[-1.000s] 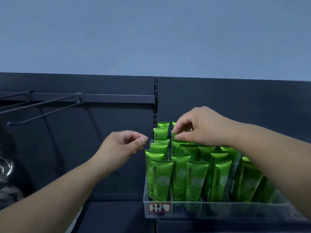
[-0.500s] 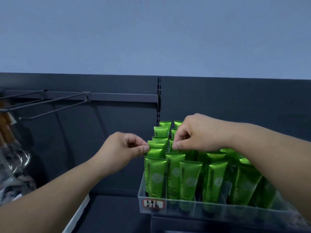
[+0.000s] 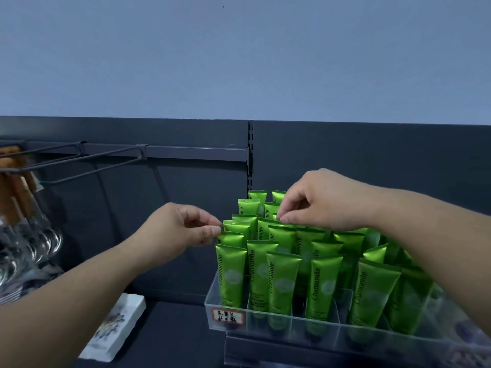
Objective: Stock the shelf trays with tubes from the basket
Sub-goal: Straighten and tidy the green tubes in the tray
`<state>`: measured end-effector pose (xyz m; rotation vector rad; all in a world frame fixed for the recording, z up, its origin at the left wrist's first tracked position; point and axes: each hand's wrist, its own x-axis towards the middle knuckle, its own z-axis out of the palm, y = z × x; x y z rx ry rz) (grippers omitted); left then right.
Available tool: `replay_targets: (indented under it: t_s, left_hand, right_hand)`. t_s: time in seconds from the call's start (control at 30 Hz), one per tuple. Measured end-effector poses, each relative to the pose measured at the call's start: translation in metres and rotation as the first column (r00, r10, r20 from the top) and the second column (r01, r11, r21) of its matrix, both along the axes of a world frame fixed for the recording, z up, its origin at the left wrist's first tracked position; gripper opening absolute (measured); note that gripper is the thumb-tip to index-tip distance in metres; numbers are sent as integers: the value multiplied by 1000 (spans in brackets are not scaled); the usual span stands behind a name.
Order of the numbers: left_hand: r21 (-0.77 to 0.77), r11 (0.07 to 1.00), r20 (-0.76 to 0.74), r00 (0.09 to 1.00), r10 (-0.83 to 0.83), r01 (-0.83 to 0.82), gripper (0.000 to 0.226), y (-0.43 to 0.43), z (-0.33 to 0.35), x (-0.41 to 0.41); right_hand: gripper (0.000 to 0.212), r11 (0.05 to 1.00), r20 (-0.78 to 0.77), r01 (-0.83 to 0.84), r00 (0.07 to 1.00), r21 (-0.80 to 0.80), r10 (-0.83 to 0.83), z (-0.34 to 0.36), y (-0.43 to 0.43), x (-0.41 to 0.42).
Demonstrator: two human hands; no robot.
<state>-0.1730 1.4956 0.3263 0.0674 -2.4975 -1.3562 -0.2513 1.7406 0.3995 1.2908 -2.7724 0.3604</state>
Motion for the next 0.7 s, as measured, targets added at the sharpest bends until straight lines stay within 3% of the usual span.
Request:
replay_targets:
  t_s: [0.23,0.37,0.5,0.57,0.7]
  left_hand:
    - [-231,968,-153,986,61,-96,5,21,25,-3]
    - [-447,892,-5,998,-69,60,9,47,40,-13]
    - [-656,731,159,981,-110,188,15,61,41,-18]
    - [-709,679,171,980,-99,192,19,62,38,-19]
    - [-722,672,123,986,-114,168,18,65,36,-21]
  right_hand:
    - [12,999,-43,39,998,1,-39,-6,9,-12]
    - [16,998,-58,33,998,57,-30,-13,3,-10]
    - [17,997,-93,23,996,79,-16,-20,-4,-9]
    - [17,998,-111,33,994,60,-27,-23,-7,-10]
    - [8,996,-150,70,987,52,-62,-29,-12,-10]
